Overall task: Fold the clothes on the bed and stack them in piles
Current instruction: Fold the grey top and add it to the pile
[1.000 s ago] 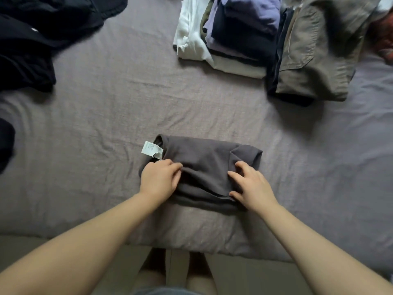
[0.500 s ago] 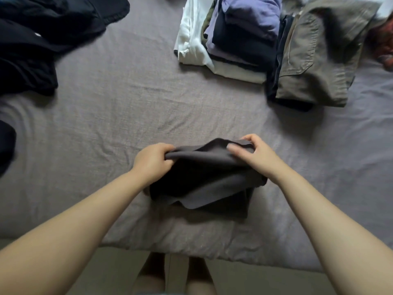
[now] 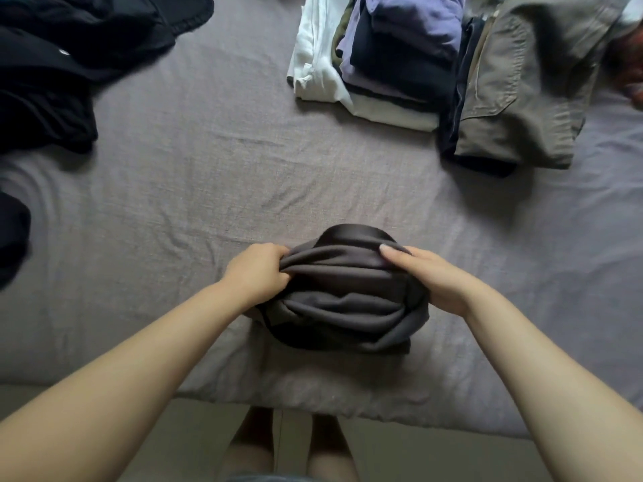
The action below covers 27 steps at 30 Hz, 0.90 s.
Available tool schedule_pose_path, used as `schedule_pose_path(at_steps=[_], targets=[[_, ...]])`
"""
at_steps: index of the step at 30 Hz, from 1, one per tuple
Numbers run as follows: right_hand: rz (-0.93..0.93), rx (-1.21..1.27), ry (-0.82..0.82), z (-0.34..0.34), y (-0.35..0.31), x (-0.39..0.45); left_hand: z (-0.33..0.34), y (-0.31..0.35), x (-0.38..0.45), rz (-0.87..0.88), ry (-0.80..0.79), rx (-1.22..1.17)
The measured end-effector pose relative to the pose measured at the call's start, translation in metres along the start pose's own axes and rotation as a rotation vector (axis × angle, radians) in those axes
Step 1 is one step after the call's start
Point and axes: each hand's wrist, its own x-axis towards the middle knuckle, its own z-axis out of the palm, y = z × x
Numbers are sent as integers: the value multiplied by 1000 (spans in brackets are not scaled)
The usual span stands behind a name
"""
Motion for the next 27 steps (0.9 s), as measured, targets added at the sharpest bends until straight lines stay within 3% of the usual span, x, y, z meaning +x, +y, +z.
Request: schedule_pose_path(at_steps=[2,4,6,9,13,15,17,18,20,22,25,27], targets=[[26,-188,-70,3,0,-8,-3,5,-7,-51,-8,-13],[22,-568,39,3,-1,-12,-9,9,-14,-58,-11,-36],[-2,-781,159,5,-6,-15,-17,14,-20,-67,-13,-230],[-109,-729,239,12,-28,-32,-38,32,-29,-75,-26,-603],[-207,-696,250,9,-65,-57,-69,55,-39,55,-45,-773],[-276,-747,313,9,-71,-61,-73,54,-42,151,31,-515],[-440,-943,559,11,-64,-58,-60,44,-39,170,268,-63],[-504,-1028,650,14,-56,-55,-49,39,-39,134,380,16],[-529,-1107,654,22,-25,-39,-27,28,-44,28,465,-16],[-323,-1180,519,37,10,-26,1,15,-51,-79,424,-71],[-69,-842,445,56,50,-13,36,0,-60,-155,284,-103],[-116,-534,495,63,60,-6,42,2,-64,-193,173,-341]])
